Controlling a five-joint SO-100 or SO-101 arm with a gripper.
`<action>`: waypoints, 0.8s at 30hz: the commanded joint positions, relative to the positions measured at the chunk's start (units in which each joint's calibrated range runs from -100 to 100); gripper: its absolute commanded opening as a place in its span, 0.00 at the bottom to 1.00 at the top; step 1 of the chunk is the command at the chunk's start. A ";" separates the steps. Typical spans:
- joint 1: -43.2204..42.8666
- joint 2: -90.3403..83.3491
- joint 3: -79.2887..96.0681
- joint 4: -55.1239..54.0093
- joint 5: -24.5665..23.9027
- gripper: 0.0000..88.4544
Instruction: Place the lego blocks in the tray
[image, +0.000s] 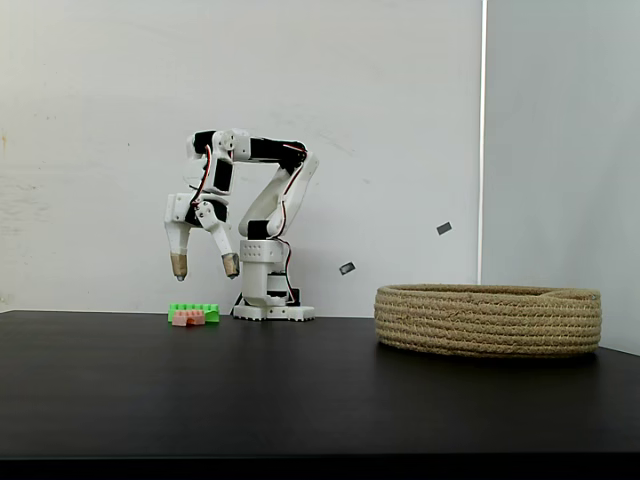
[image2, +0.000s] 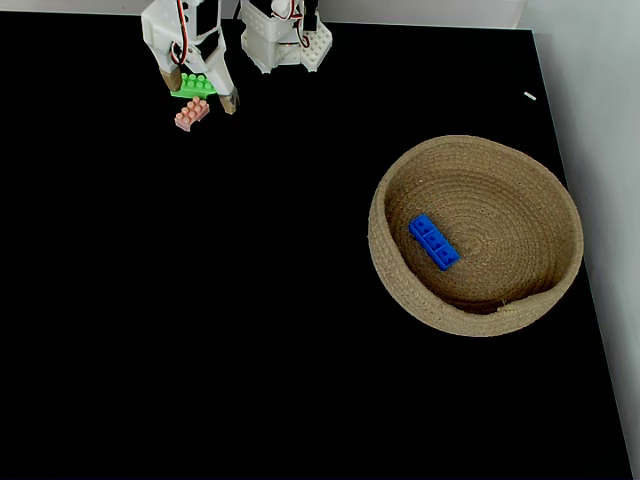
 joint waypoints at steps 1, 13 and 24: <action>1.90 -0.27 0.73 -2.99 0.20 0.37; 4.13 2.31 7.75 -12.32 0.34 0.35; 4.71 3.77 13.04 -17.57 0.39 0.31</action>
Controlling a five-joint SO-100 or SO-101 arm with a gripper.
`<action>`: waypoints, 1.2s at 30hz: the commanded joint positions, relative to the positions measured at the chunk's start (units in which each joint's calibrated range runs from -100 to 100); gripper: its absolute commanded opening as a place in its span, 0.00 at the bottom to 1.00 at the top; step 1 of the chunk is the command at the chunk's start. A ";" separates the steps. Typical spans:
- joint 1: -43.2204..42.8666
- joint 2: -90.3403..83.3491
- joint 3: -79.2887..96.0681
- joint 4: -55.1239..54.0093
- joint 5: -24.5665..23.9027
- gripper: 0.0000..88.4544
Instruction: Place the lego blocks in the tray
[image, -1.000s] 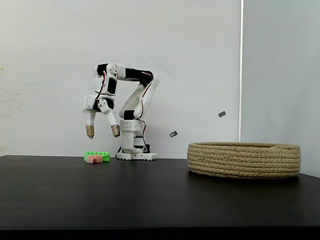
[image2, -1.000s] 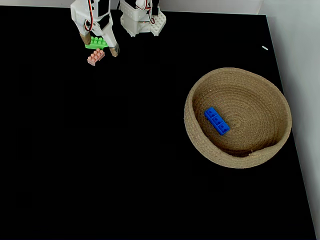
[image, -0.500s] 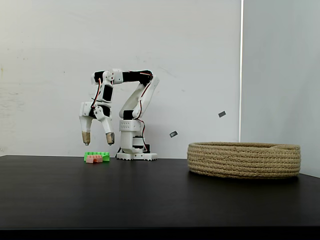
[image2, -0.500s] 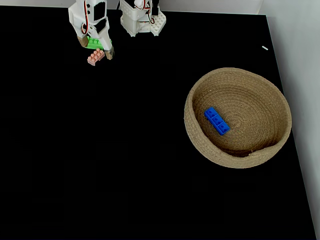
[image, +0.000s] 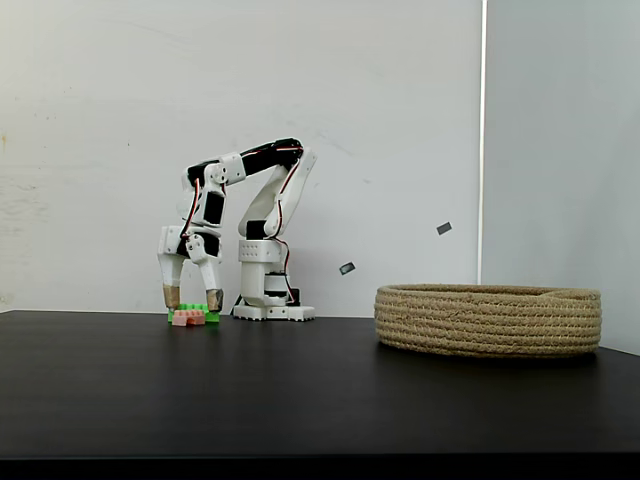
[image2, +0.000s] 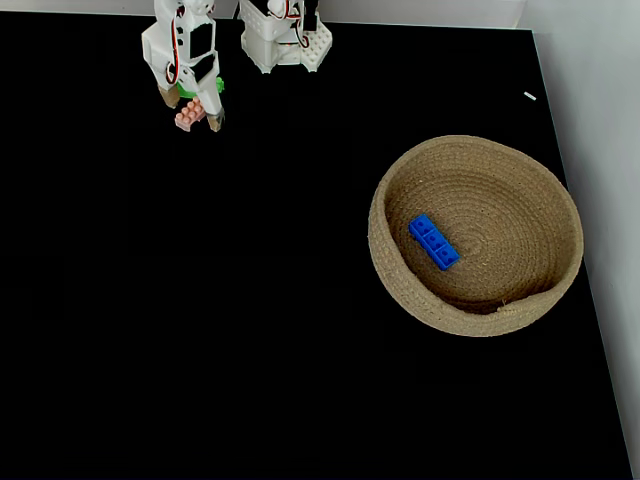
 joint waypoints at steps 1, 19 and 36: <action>0.88 -0.21 0.42 -1.42 0.29 0.30; 0.55 0.82 6.35 -7.58 -1.37 0.00; -19.24 -1.07 -26.85 12.49 -8.30 0.00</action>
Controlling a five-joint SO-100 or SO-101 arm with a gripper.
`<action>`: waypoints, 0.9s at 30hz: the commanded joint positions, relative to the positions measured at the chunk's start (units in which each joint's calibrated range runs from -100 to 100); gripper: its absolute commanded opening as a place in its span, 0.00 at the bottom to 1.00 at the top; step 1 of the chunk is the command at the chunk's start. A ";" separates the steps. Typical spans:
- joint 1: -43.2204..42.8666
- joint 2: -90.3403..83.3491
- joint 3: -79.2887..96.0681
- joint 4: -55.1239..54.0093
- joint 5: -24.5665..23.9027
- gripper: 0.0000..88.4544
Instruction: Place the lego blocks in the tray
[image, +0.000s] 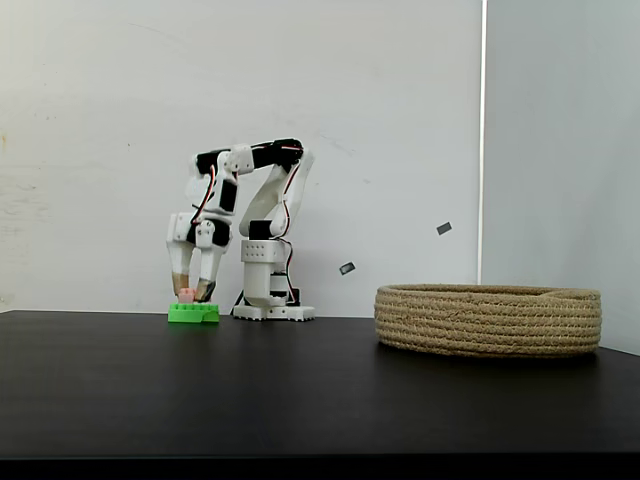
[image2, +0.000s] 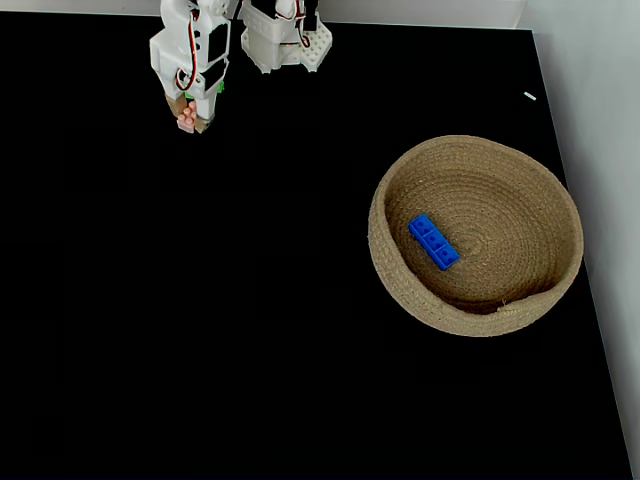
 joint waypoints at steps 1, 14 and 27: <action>-10.23 0.04 -19.55 6.36 -2.74 0.00; -45.76 12.94 -31.04 -11.80 -10.40 0.00; -57.63 24.03 -35.14 -13.55 -15.38 0.03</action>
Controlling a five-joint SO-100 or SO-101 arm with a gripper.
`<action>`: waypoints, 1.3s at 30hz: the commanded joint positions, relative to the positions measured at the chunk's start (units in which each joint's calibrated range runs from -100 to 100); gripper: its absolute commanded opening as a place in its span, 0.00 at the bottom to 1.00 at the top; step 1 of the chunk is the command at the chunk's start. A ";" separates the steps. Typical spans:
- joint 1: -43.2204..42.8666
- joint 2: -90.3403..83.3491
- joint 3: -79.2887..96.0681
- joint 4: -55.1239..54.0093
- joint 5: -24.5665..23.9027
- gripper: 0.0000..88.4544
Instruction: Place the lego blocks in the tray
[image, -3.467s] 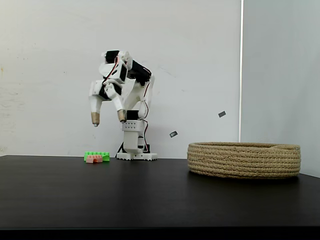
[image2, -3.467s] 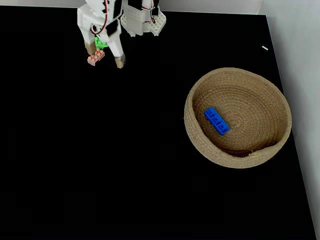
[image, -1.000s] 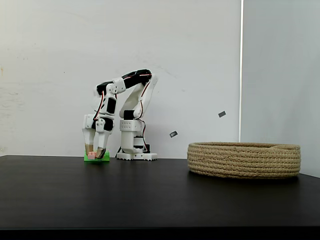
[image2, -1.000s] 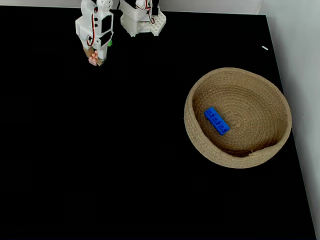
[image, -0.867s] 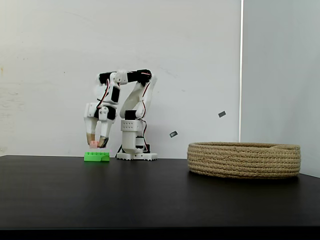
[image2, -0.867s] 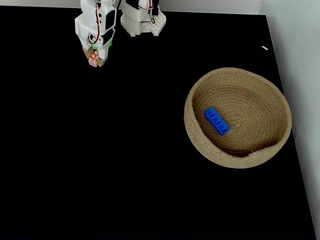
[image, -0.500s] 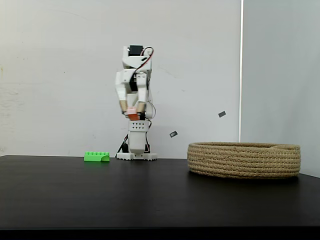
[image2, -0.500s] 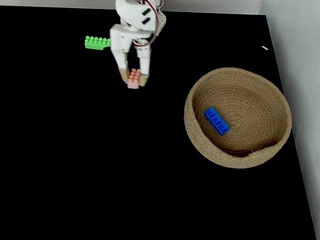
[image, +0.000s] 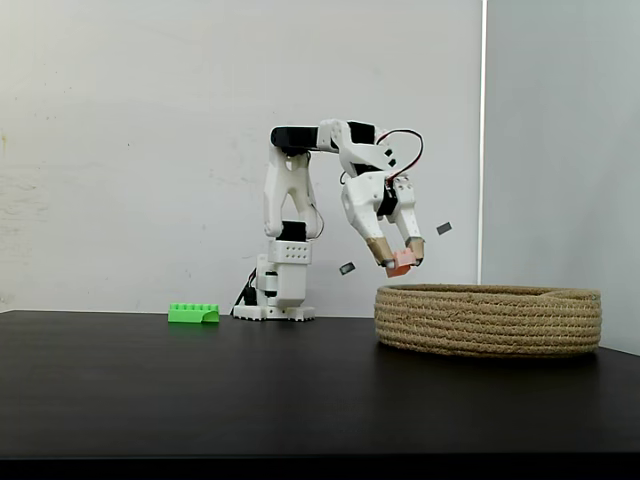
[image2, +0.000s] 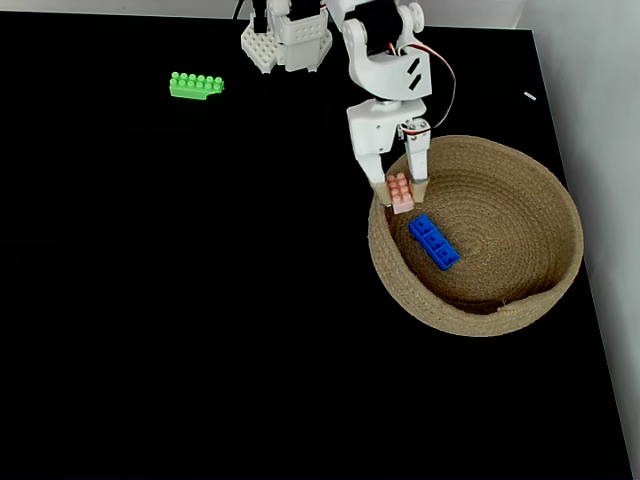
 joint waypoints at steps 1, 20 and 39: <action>-1.69 0.63 -5.99 0.83 -1.27 0.10; 18.09 -8.49 -6.99 17.82 -4.15 0.39; 66.81 -15.28 7.05 28.15 -1.71 0.40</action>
